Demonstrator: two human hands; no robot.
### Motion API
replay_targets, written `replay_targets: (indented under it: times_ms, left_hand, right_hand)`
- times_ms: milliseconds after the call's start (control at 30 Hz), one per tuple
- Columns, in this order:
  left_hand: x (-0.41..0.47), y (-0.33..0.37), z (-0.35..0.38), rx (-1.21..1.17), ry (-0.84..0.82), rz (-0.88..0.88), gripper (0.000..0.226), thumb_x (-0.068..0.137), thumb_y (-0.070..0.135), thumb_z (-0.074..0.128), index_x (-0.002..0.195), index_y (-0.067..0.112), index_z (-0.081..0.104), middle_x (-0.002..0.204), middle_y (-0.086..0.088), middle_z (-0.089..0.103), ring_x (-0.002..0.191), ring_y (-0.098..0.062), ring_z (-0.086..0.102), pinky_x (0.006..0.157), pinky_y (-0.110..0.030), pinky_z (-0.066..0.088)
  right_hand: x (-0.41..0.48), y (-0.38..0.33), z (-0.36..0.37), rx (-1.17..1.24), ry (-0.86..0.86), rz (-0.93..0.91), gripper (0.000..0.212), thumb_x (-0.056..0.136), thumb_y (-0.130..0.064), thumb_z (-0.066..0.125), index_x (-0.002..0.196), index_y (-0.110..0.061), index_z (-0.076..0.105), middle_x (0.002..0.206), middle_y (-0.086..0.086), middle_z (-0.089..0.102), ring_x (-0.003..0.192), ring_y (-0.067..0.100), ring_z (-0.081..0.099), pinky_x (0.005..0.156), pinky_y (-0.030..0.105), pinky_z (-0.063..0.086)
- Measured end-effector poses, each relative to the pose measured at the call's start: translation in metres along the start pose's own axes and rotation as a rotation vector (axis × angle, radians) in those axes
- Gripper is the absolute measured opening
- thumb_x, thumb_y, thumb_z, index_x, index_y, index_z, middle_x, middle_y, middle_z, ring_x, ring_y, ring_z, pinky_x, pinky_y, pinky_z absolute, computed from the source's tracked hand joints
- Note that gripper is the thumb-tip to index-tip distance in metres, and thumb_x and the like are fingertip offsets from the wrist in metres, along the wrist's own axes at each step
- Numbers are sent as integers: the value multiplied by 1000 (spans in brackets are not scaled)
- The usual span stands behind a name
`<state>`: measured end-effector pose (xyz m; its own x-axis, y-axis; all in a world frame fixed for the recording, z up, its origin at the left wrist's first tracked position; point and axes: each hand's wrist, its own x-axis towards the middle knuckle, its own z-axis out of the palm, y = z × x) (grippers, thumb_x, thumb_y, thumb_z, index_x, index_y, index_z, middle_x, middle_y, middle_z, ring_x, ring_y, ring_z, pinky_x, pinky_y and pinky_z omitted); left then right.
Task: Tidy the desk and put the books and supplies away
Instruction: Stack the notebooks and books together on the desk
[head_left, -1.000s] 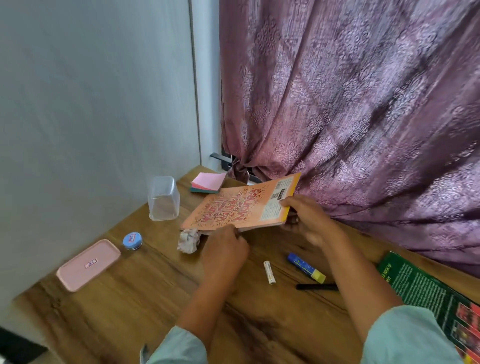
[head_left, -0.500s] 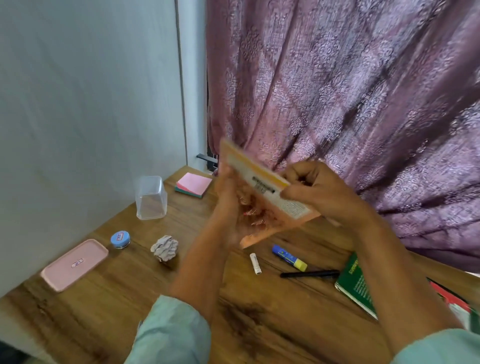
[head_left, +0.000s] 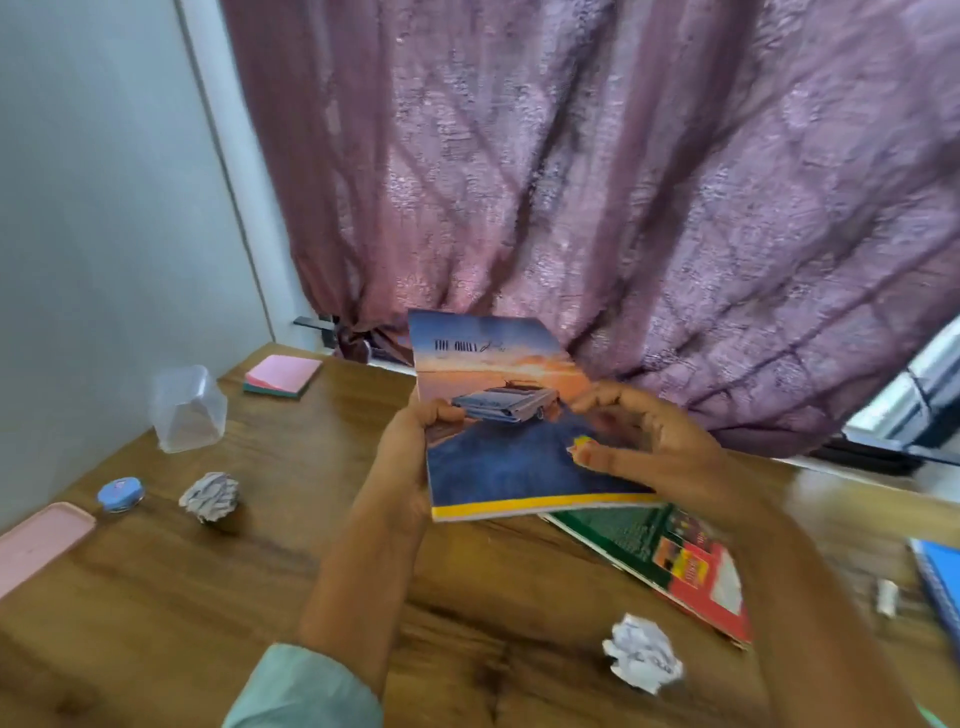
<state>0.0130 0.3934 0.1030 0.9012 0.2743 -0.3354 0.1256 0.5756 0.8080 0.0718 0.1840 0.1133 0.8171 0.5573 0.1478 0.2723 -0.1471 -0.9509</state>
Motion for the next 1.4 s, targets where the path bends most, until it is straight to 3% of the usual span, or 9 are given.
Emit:
replay_targets:
  times_ms: [133,233,433,567,700,800,933,1100,1400]
  left_hand:
    - [-16,-63,74,-47,-119,-36,23,85,-1,44,103,6,57,63,-9,67,48,-21,64,42,-23,51]
    - [-29,-115,130,-3,-231,19,34,86,-12,46,104,14,56,71,-4,71,57,-17,69,48,-25,55]
    - [-49,-245,229,261,-400,-28,31,84,-8,59,109,10,60,103,-13,70,86,-25,69,75,-35,58]
    - [-73,-313,268,498,-529,-85,54,67,-7,68,118,4,54,109,-14,64,89,-19,62,61,-15,52]
    - [-81,-359,281,807,-603,-192,67,75,-8,61,132,22,39,114,-3,60,100,-16,59,82,-32,56]
    - [-78,-380,285,1096,-565,-121,93,66,9,65,144,37,23,138,-2,49,117,-23,52,94,-41,51]
    - [-91,-386,289,1436,-573,89,83,88,14,58,153,25,8,151,0,32,135,-25,26,107,-33,30]
    - [-100,-398,281,1514,-653,192,76,95,35,51,153,27,2,160,11,4,135,-21,18,112,-34,23]
    - [-104,-404,252,1604,-796,303,114,70,70,63,149,36,-12,156,13,-21,144,-18,-11,118,-40,9]
  right_hand:
    - [-52,47,-64,48,457,152,22,77,-17,75,96,-24,67,95,-6,72,92,13,67,81,28,50]
    - [-111,68,-118,33,478,251,9,87,-9,64,92,-16,69,81,-4,72,76,11,65,67,26,47]
    - [-243,103,-229,-15,702,387,30,88,-3,62,116,-11,63,92,12,72,76,22,64,71,35,50]
    - [-316,134,-267,-184,813,529,34,87,1,62,118,-11,61,98,9,71,86,23,66,84,45,52]
    - [-360,163,-277,-322,887,688,43,87,-3,63,129,-9,55,119,9,65,114,29,58,96,43,46]
    - [-375,179,-274,-404,909,767,52,89,-4,60,139,-8,46,126,13,59,122,33,52,98,38,40]
    - [-379,190,-273,-569,840,873,55,92,-17,59,144,-13,39,136,16,51,124,34,48,98,39,40]
    - [-374,189,-274,-687,795,939,57,94,-27,56,146,-19,34,134,15,46,122,35,48,99,40,41]
    - [-384,187,-264,-712,671,880,74,89,-44,60,150,-20,26,150,6,31,136,29,27,110,38,28]
